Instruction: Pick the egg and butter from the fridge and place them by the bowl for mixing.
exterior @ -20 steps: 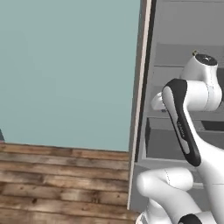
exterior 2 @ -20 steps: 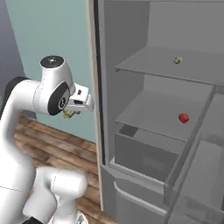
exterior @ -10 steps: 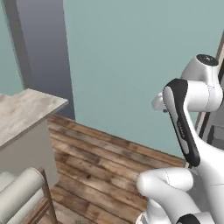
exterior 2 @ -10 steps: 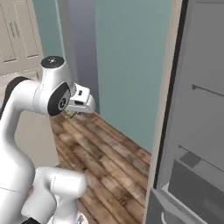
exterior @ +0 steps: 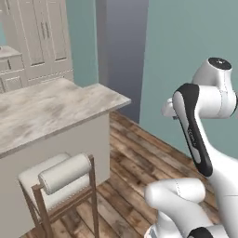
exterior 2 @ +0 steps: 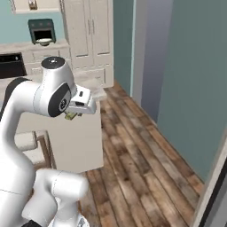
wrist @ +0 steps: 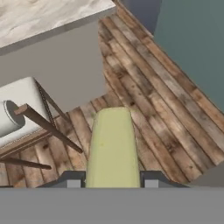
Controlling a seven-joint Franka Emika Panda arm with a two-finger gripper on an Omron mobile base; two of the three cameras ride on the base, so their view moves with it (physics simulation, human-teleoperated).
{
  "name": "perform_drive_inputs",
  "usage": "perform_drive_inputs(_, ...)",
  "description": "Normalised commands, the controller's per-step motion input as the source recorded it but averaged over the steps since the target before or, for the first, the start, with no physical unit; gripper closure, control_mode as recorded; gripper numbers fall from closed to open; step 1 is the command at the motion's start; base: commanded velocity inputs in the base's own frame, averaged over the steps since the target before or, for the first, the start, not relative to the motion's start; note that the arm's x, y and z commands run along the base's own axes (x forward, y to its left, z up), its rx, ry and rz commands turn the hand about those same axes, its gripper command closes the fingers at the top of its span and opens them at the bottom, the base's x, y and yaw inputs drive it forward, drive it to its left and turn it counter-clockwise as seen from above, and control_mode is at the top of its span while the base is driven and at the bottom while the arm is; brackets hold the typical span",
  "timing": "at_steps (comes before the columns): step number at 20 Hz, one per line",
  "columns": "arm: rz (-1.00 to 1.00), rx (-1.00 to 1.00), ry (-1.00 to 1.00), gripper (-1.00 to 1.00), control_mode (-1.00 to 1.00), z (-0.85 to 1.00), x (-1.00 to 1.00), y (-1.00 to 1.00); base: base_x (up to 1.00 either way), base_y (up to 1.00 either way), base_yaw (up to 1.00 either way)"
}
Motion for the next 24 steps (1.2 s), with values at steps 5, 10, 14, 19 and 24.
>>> perform_drive_inputs(5, 0.00, 0.00, 0.00, 1.00, 1.00, 0.00, 0.00, 0.00, 0.16, 0.37, 0.59)
perform_drive_inputs(10, 0.00, 0.00, 0.00, 1.00, 1.00, 0.00, 0.00, 0.00, 0.26, 0.40, 0.46)
perform_drive_inputs(14, 0.00, 0.00, 0.00, 1.00, 1.00, 0.00, 0.00, 0.00, 0.40, 0.33, 0.34)
perform_drive_inputs(19, 0.00, 0.00, 0.00, 1.00, 1.00, 0.00, 0.00, 0.00, 0.75, 0.08, 0.10)
perform_drive_inputs(24, 0.00, 0.00, 0.00, 1.00, 1.00, 0.00, 0.00, 0.00, 0.81, -0.02, 0.05)
